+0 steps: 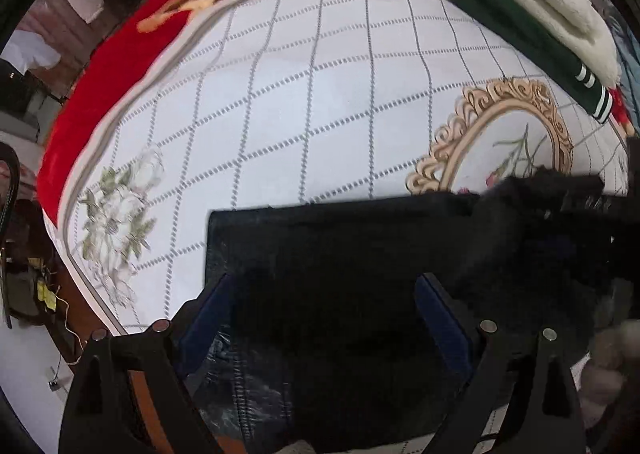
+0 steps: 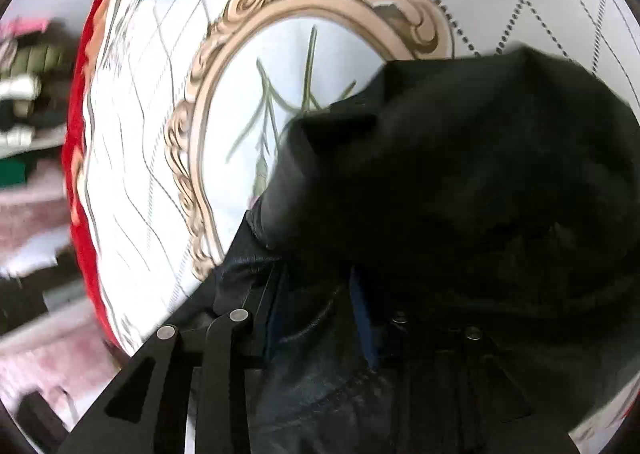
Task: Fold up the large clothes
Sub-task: 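Fold the jacket hem toward the collar with the right gripper while the left gripper presses the fold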
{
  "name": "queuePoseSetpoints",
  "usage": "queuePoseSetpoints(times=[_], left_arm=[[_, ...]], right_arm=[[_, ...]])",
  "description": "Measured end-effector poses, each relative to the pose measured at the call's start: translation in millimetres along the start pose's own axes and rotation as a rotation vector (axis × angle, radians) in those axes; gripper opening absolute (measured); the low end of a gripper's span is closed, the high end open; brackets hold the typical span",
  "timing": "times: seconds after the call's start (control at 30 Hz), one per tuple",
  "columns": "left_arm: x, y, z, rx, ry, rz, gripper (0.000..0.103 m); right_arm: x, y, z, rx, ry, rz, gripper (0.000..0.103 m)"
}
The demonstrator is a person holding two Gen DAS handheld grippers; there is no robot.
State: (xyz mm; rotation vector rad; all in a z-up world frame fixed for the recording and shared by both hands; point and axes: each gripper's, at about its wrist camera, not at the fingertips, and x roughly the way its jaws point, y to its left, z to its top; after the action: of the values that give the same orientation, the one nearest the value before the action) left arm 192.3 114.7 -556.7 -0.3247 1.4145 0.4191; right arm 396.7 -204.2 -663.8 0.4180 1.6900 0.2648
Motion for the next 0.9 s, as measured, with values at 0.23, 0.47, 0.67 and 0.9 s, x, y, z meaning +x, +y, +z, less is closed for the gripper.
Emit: queuePoseSetpoints(times=[0.23,0.47,0.67,0.9], left_arm=[[31,-49,17,0.021,-0.013,-0.019,0.093],[91,-46,46,-0.064,0.059,0.038,0.095],[42,-42,33,-0.023,0.011,0.056,0.094],[10,-81,3,0.058,0.017,-0.042,0.095]], right_arm=[[-75,-65,-26,0.031,-0.056,0.103,0.044],[-127,-138,-32,0.042,-0.101,-0.052,0.044],[-157,-243,-68,0.221,-0.129,0.041,0.063],[-98,-281,-86,0.396,-0.117,0.208,0.071]])
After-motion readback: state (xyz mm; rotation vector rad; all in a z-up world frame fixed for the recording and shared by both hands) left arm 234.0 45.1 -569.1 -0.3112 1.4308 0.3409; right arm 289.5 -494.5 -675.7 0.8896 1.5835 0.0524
